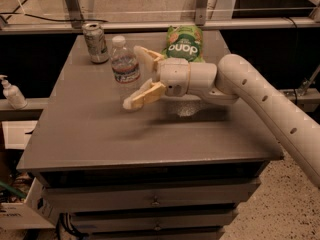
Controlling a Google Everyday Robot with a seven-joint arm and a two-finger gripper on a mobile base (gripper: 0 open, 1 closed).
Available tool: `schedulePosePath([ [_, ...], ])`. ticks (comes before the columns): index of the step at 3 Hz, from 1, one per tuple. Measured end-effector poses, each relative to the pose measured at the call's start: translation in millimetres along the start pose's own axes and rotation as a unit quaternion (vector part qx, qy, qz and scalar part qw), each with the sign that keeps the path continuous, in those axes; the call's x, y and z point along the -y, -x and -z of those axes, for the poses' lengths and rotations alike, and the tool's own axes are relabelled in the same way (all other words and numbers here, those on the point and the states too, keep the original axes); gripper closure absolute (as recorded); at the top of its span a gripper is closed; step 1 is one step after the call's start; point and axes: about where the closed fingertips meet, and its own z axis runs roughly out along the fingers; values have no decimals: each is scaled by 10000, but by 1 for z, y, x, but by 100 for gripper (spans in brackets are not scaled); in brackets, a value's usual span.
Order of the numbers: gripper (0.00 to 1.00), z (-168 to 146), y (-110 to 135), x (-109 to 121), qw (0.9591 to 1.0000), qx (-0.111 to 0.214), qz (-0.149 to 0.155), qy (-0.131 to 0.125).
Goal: Place water bottle upright
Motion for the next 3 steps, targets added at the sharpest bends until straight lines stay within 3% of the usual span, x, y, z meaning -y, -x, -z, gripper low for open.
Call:
schedulePosePath([
  [3,0,81,51,0,9963,-661,324,-436],
])
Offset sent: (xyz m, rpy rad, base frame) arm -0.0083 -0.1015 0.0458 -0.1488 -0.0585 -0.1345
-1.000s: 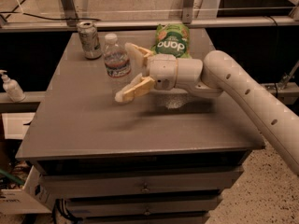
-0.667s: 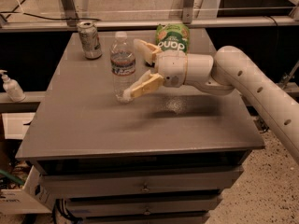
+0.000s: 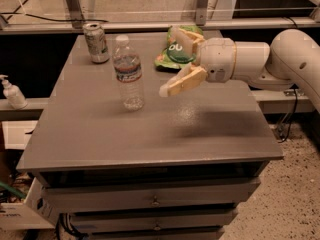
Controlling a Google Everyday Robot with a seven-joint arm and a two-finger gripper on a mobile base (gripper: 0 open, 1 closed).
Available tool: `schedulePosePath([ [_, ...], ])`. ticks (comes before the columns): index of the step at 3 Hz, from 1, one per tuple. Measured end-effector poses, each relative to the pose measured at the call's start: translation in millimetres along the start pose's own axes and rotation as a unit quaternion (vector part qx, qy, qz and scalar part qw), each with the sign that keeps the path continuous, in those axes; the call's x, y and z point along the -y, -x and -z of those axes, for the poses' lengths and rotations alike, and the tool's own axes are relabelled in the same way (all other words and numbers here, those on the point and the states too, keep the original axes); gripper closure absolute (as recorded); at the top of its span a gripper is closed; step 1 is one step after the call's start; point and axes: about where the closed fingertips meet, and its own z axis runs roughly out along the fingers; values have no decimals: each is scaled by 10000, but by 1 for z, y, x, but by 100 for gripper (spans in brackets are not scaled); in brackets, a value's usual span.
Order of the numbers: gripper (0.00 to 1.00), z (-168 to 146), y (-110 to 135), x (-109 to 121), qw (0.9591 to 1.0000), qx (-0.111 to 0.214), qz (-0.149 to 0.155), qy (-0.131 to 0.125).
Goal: Place water bottle upright
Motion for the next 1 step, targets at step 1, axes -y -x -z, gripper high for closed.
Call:
schedulePosePath([
  [1,0,2,2,0,10000,-15,11,-9],
])
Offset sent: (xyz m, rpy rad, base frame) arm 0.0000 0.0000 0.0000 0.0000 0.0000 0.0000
